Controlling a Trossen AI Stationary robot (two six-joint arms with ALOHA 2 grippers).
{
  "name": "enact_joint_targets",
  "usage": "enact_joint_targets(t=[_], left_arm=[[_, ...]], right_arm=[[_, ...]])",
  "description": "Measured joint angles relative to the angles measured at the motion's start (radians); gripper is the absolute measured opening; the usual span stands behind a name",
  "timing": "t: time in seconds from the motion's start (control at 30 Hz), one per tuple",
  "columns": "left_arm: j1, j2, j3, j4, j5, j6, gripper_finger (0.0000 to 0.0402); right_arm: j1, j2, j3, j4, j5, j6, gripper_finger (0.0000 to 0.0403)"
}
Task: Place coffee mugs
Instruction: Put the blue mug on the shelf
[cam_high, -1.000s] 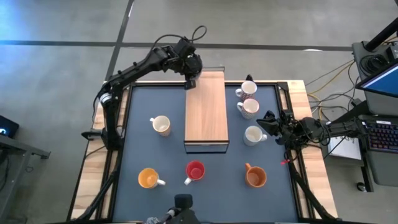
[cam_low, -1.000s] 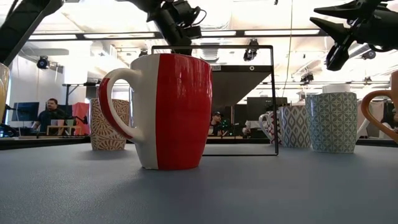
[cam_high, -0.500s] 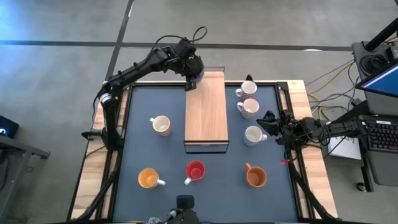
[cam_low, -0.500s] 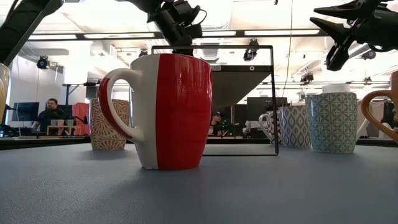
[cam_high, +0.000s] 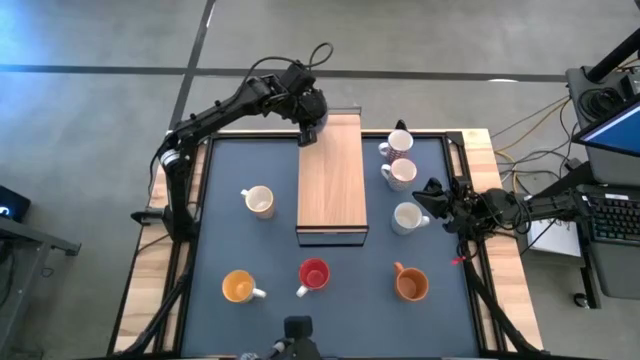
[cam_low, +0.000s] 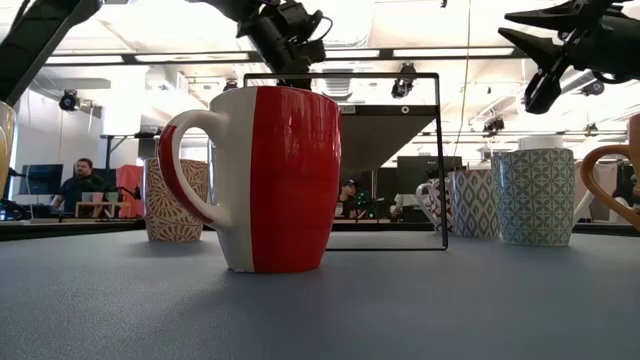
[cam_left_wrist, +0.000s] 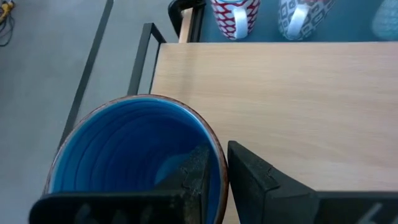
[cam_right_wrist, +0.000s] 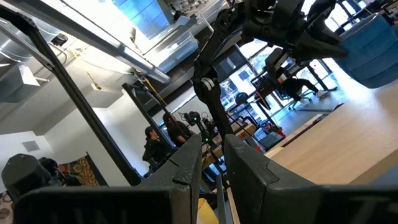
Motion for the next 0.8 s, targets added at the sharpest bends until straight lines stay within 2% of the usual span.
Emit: enact_joint_targets(t=[0.5,0.8], left_arm=[[0.0,-0.001,-0.001,-0.019,0.026,-0.051,0.0036],[-0.001,-0.004,0.01,-0.026,0.024,-0.051,0.0075]], right_arm=[[0.0,0.0,0.0,0.0,0.0,0.0,0.0061],[0.0,0.0,0.0,0.0,0.0,0.0,0.0061]])
